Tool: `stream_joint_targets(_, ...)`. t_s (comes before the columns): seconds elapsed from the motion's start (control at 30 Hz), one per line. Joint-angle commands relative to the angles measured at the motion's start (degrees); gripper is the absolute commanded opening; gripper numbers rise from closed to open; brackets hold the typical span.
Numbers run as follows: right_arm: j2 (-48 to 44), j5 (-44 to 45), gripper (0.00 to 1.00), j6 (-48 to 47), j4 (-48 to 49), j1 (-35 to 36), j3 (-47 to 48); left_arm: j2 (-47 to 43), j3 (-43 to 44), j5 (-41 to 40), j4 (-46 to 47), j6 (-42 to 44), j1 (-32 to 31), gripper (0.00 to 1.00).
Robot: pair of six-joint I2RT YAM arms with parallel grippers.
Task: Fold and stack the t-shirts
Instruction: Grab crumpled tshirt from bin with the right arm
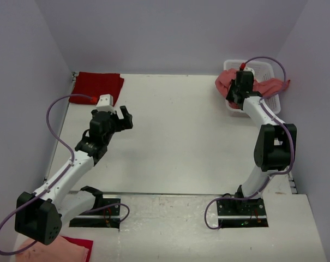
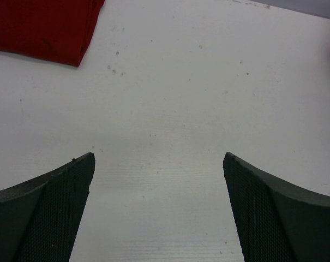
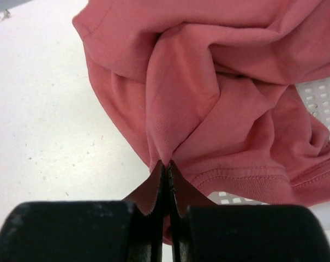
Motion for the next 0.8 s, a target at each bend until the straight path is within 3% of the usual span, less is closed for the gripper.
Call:
stream_joint_targets(0.0,-2.39,0.26,0.0,-1.63,1.1,-0.07,4.51,0.3,-0.71,-0.19,2.71,0.22,-0.36,1.0)
stream_joint_targets(0.23,-8.63,-0.18,0.0,-4.61,2.59,0.11,10.12,1.7,-1.15,0.69,3.06,0.04,-0.36,1.0)
stream_joint_targets(0.43,-13.64,-0.97,0.0,-11.11,1.01,3.0,20.41,3.8,-1.15,3.41,3.86,-0.4,-0.45,1.0)
stream_joint_targets(0.6,-19.34,-4.31,0.0,-16.92,0.05,7.66,27.79,8.81,4.99,2.81,-4.92,-4.7,-0.62,1.0)
stream_joint_targets(0.77,-24.18,-8.26,0.0,-20.44,-3.81,13.1,35.08,10.93,10.18,-4.47,-12.74,-10.41,-0.71,1.0)
